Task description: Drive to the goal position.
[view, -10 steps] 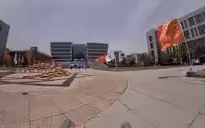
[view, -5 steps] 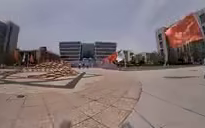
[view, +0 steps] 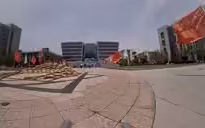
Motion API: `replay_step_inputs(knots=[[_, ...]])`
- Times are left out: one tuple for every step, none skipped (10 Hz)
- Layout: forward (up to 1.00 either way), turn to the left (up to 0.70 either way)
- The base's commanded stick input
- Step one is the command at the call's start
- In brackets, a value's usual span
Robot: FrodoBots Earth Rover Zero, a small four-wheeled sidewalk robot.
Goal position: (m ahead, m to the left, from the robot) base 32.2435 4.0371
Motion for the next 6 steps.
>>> replay_step_inputs(knots=[[1.00, 0.14], [1.00, 0.00], [1.00, 0.00], [1.00, 0.00], [1.00, 0.00], [1.00, 0.00]])
